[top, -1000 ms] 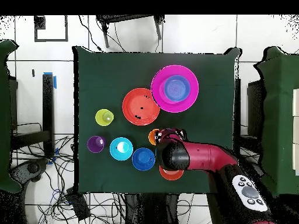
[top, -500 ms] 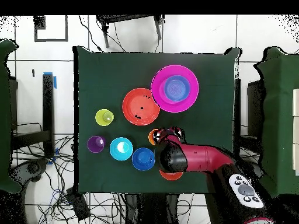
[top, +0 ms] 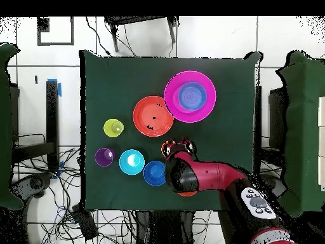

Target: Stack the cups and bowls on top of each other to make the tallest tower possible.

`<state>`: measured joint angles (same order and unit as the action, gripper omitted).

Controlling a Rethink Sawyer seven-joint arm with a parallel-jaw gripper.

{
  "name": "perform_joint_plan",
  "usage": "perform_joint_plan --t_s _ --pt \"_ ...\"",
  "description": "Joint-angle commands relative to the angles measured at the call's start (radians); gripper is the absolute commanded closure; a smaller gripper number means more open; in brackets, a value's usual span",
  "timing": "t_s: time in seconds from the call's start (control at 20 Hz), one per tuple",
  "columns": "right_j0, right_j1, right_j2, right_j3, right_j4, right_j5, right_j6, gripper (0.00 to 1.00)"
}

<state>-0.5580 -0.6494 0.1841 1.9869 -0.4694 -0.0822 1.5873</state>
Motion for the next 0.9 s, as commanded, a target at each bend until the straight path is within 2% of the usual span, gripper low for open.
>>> perform_joint_plan --t_s 0.05,0.9 --pt "0.028 0.046 -0.001 0.04 -0.071 -0.028 0.106 0.0" --pt "0.04 0.084 -0.031 0.031 -0.094 -0.082 0.113 0.0"
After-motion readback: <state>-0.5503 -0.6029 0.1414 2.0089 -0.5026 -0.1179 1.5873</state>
